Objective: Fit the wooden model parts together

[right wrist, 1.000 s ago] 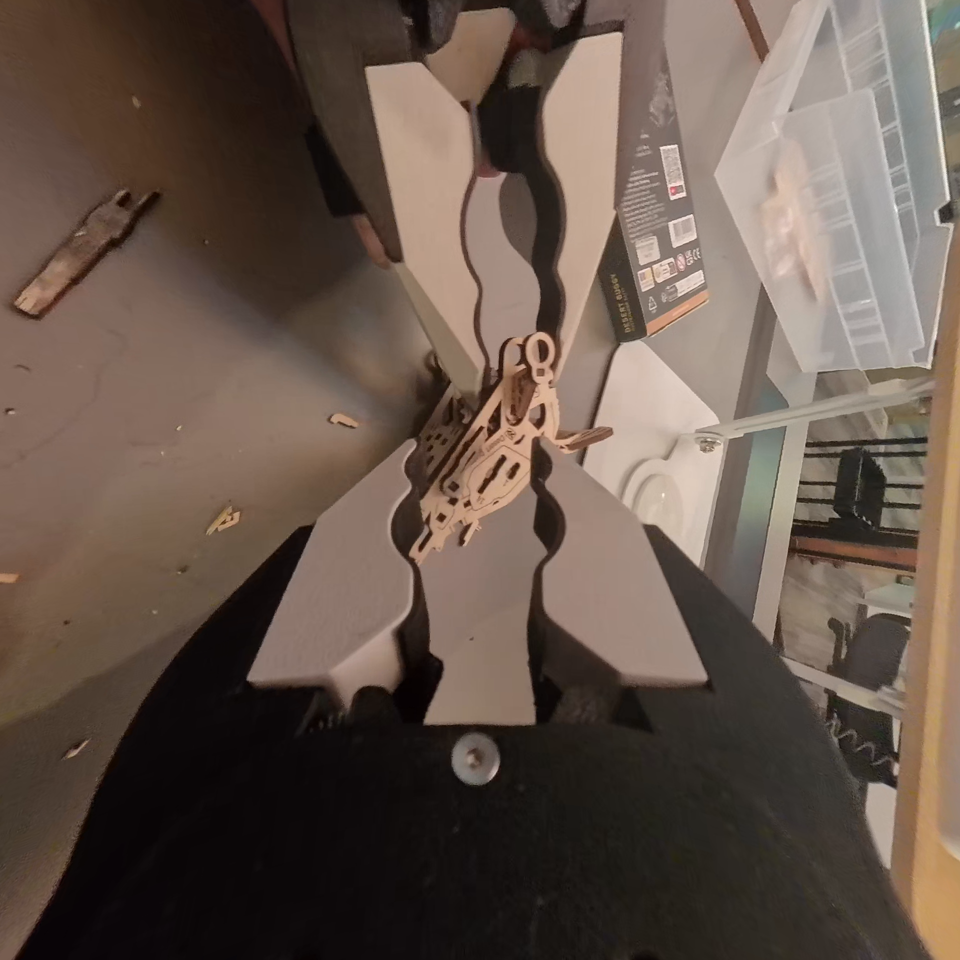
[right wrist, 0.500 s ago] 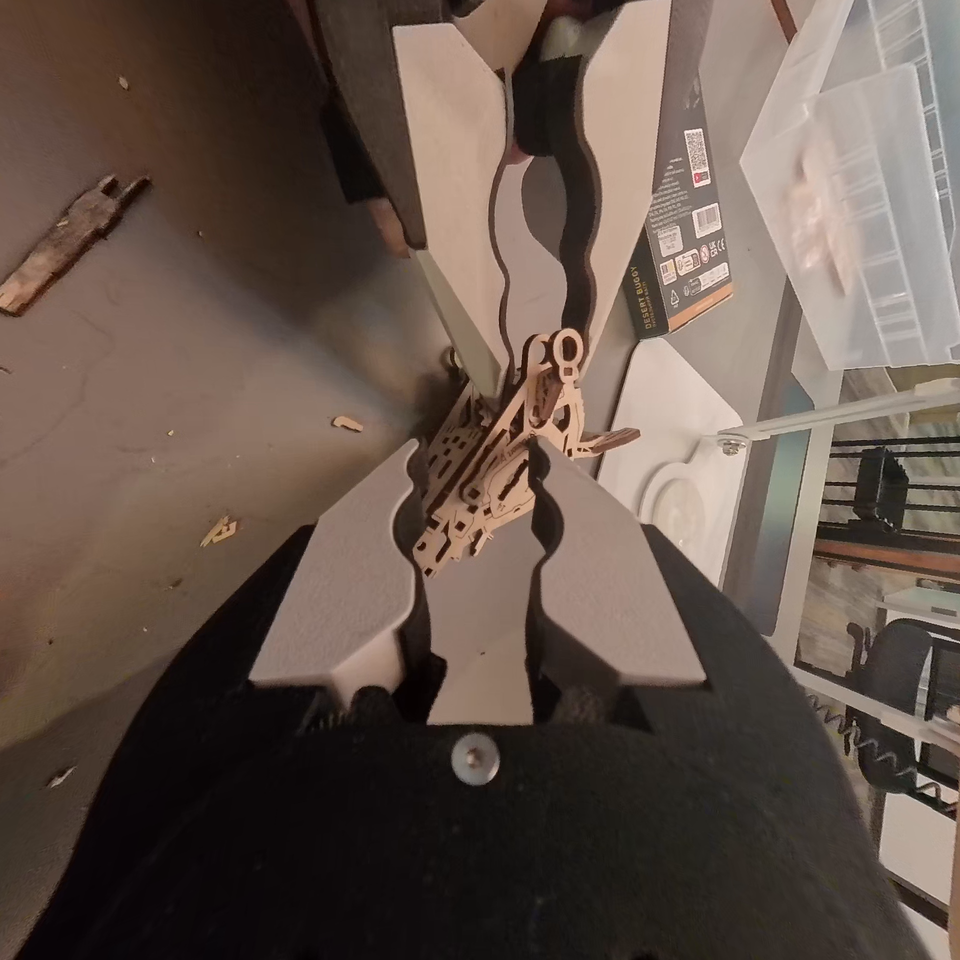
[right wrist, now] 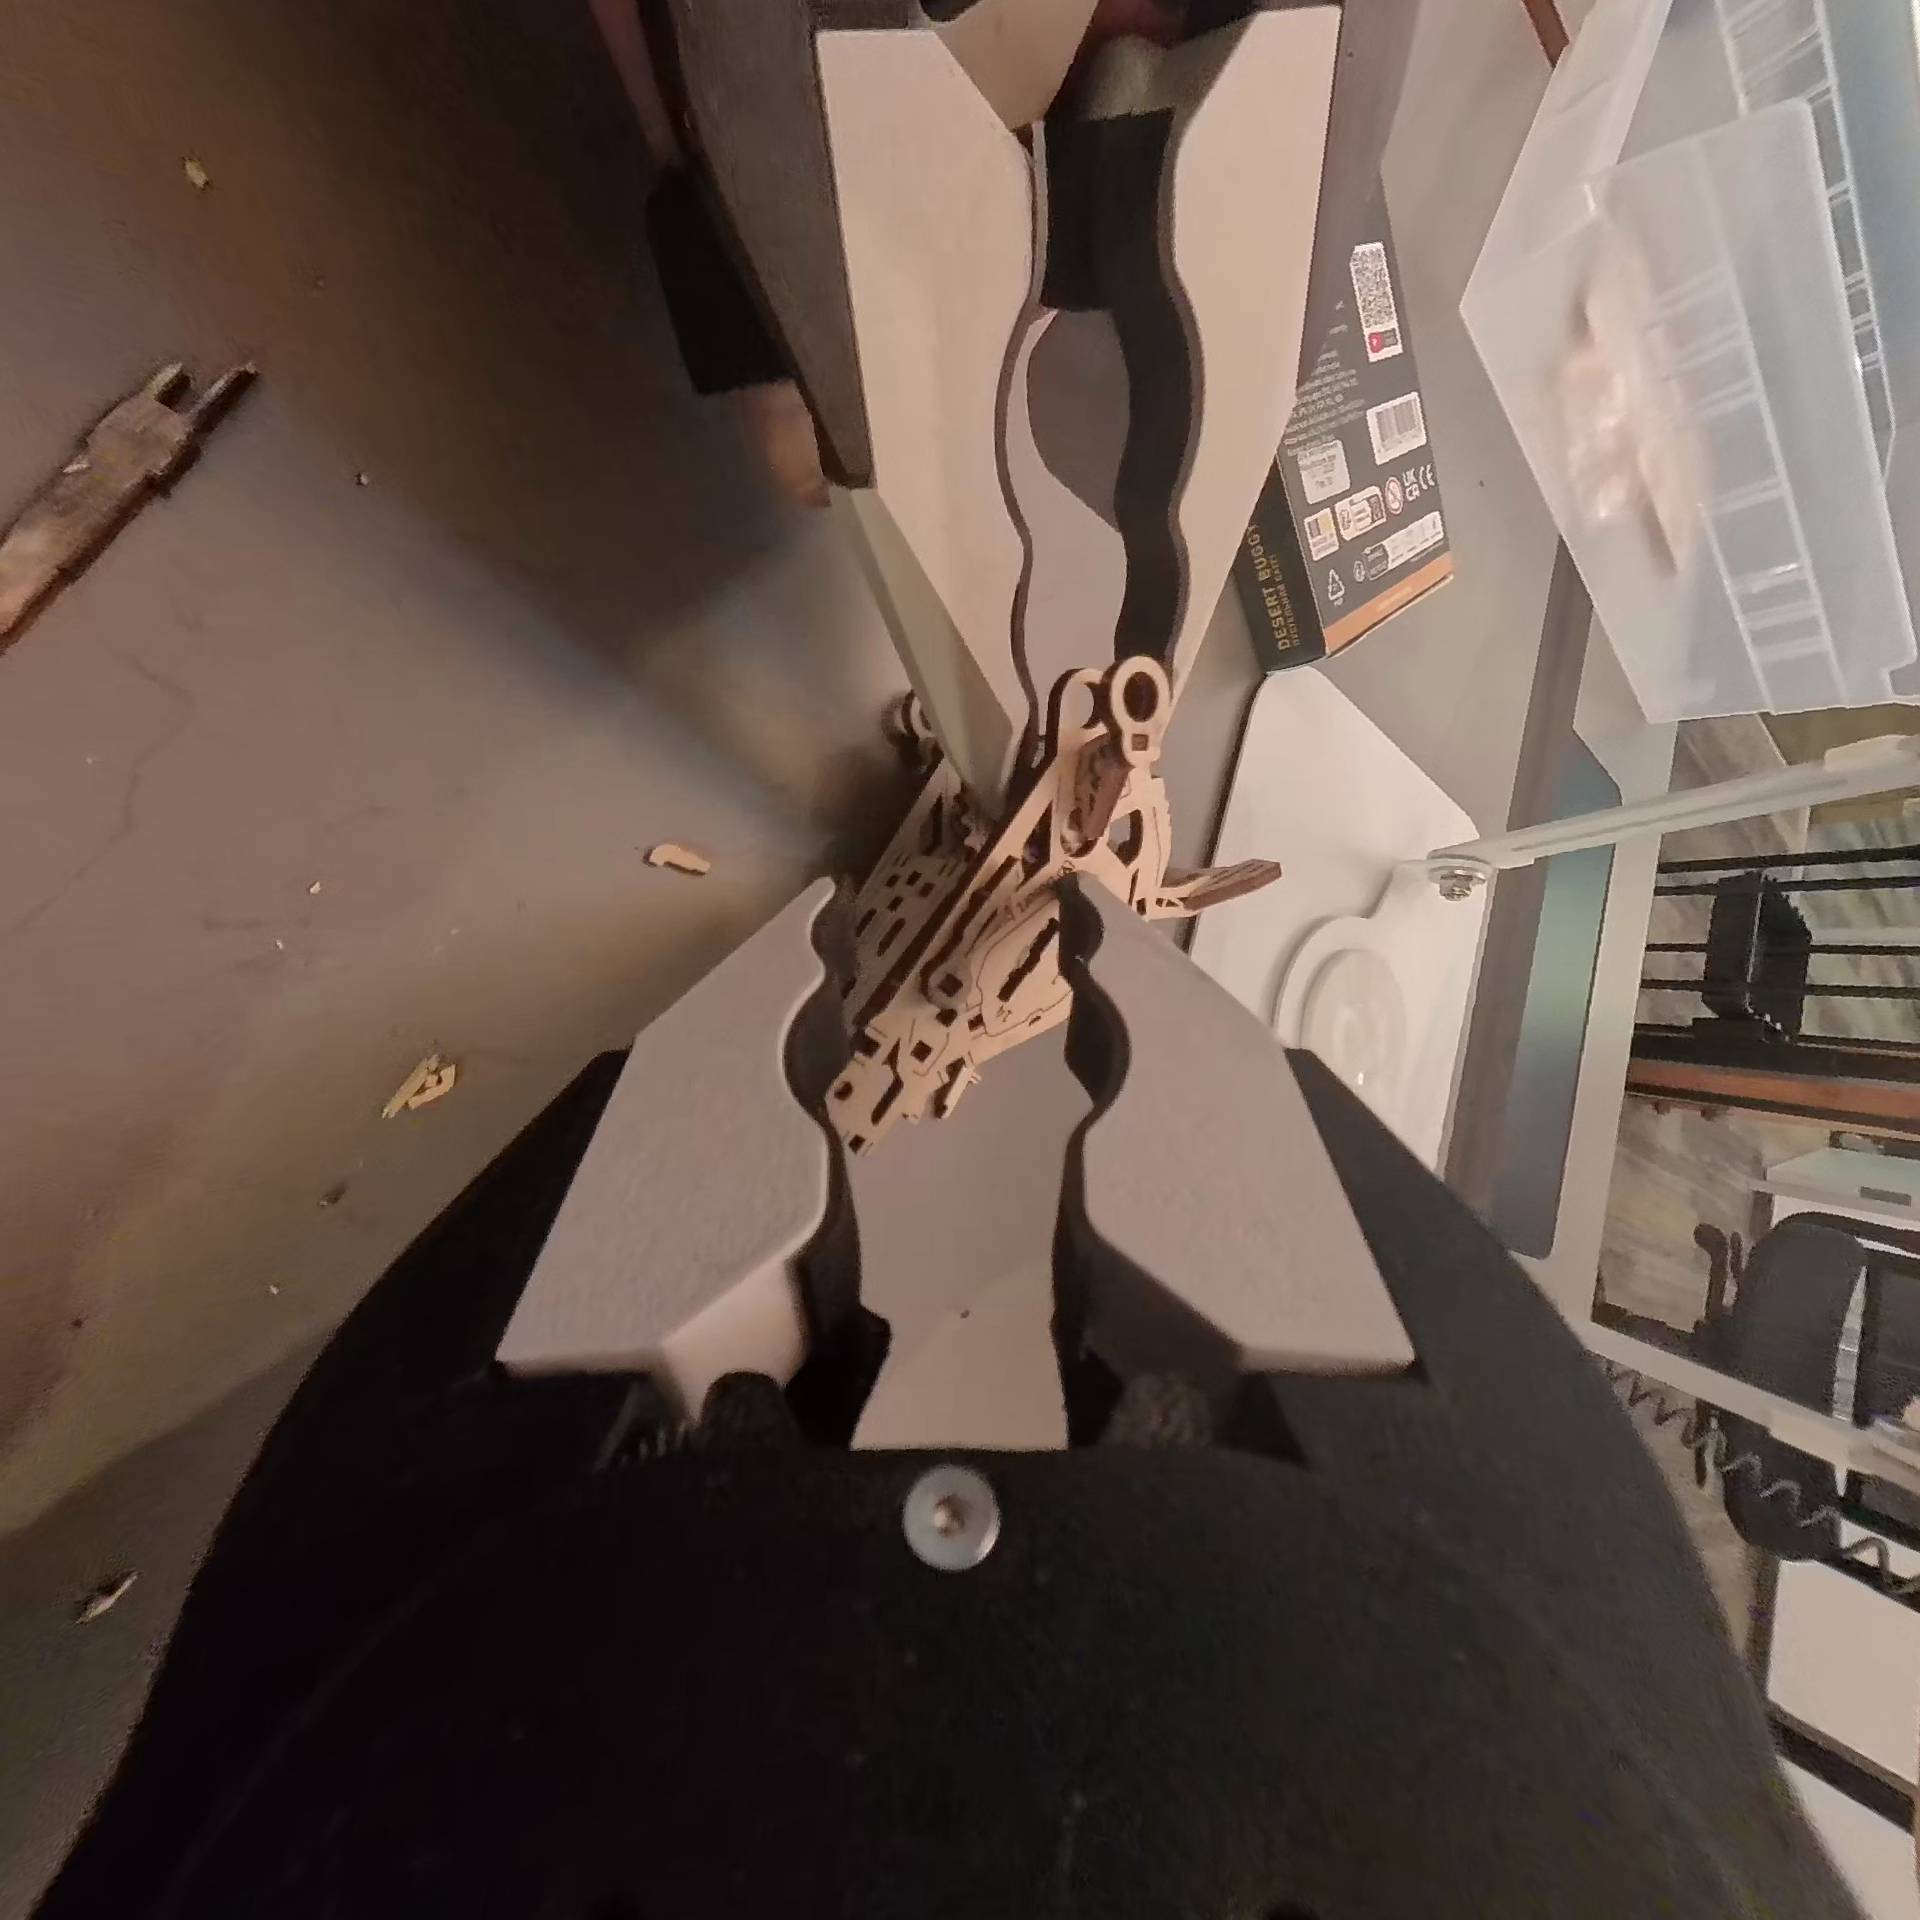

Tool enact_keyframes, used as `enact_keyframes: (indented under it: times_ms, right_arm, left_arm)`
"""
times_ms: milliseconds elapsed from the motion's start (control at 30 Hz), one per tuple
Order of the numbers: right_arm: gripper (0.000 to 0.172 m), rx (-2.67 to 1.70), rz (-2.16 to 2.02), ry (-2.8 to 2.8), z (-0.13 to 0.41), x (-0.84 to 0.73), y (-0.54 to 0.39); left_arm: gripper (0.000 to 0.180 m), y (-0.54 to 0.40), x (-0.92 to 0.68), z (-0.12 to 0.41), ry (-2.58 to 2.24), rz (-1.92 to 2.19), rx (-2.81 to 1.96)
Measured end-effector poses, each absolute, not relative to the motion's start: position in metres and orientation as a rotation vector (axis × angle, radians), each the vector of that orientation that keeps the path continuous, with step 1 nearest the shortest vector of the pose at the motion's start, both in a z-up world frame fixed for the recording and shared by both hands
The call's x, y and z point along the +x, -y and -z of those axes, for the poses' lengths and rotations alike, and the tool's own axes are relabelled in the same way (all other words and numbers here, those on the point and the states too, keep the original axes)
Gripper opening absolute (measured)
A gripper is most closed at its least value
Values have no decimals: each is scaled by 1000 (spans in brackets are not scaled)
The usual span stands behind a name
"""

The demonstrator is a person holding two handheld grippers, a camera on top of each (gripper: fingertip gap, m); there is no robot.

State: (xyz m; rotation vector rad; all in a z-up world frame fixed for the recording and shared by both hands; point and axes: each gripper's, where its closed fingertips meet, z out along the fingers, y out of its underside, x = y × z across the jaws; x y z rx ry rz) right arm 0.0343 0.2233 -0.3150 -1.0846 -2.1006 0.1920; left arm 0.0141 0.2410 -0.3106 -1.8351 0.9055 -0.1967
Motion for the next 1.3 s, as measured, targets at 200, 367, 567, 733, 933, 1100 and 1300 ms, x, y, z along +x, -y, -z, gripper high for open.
enact_keyframes:
  times_ms: [200, 367, 567, 733, 933, 1100, 1300]
  right_arm:
    - [35, -1091, -191, 2096, 315, 34, -225]
    - [33, -1078, -166, 2100, 315, 34, -226]
    - [31, -1068, -104, 2110, 315, 34, -227]
    - [31, -1071, -121, 2109, 314, 34, -227]
    - [36, -1140, -243, 2084, 311, 34, -226]
    - [65, -1366, -448, 1925, 302, 37, -248]
    - [73, -1601, -747, 1785, 312, 33, -256]
  left_arm:
    - [33, -241, 13, 311, -904, 209, -1843]
    - [32, -241, 14, 311, -915, 201, -1836]
    - [31, -242, 15, 312, -923, 210, -1838]
    - [30, -242, 15, 312, -918, 233, -1847]
    - [21, -244, 14, 311, -908, 237, -1846]
    - [24, -246, 13, 312, -912, 236, -1849]
    - [27, -247, 12, 312, -908, 248, -1851]
